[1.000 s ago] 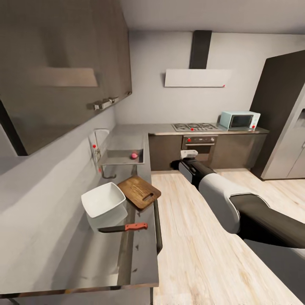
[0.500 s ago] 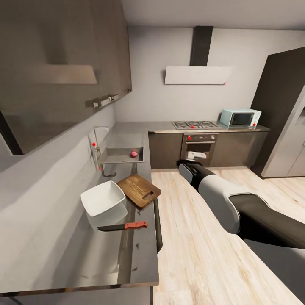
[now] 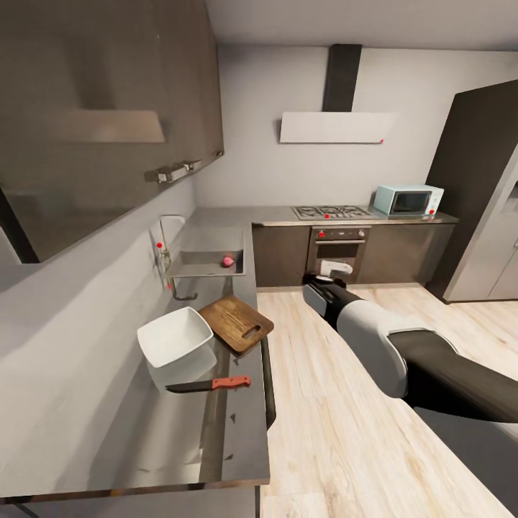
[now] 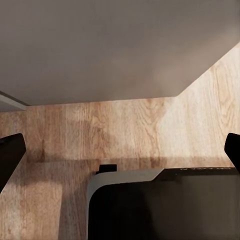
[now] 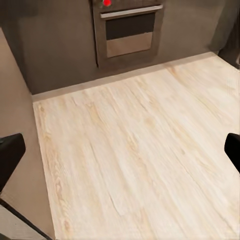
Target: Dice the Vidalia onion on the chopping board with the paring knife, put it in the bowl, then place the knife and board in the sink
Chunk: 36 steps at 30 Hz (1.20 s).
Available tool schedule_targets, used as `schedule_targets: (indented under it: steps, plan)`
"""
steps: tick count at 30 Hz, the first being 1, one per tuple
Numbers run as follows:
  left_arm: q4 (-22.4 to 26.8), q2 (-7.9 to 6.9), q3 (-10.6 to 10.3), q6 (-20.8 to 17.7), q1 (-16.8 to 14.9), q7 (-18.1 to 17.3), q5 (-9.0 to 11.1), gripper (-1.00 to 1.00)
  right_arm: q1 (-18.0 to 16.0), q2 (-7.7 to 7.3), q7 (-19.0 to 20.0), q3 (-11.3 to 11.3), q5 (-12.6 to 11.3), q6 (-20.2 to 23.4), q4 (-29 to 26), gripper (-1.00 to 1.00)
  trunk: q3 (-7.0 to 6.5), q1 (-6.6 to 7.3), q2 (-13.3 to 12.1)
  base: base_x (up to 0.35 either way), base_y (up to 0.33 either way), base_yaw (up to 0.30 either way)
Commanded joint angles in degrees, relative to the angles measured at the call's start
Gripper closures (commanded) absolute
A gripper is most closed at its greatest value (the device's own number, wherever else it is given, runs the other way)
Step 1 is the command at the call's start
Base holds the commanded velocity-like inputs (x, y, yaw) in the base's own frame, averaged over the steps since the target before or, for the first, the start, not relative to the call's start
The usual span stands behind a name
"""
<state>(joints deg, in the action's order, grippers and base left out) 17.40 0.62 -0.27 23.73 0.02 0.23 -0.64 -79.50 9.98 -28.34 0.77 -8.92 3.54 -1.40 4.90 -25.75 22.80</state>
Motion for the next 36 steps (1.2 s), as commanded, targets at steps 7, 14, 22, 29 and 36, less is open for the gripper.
schedule_targets:
  steps: [7,14,22,29,36]
  plan:
    - [0.09,0.02,-0.03,0.09,-0.01,0.04,-0.06,-1.0,0.17,0.02,-11.41,1.77,14.8,-10.67,0.28,-1.0,0.12,-0.04,0.12,0.0,0.0,0.0]
    - [0.0,0.09,0.01,0.09,0.0,0.04,-0.06,-1.0,6.66,0.02,-28.69,1.88,36.98,-15.74,0.1,-1.0,0.12,-0.04,0.12,0.0,0.0,0.0]
    - [0.01,0.09,0.01,0.09,0.02,0.04,-0.06,-1.0,7.06,0.02,-8.97,1.78,19.09,-14.25,0.08,-1.0,0.12,-0.04,0.12,0.0,0.0,0.0]
    - [0.0,0.16,0.01,0.09,-0.01,0.04,0.0,-1.0,7.16,0.02,-5.13,1.78,14.0,-11.73,0.0,-1.0,0.12,-0.04,0.12,0.0,0.0,0.0]
    - [0.0,0.14,0.01,0.09,0.01,0.04,0.02,-1.0,7.19,0.02,-1.89,1.76,6.66,-11.51,0.03,-1.0,0.12,-0.04,0.12,0.0,0.0,0.0]
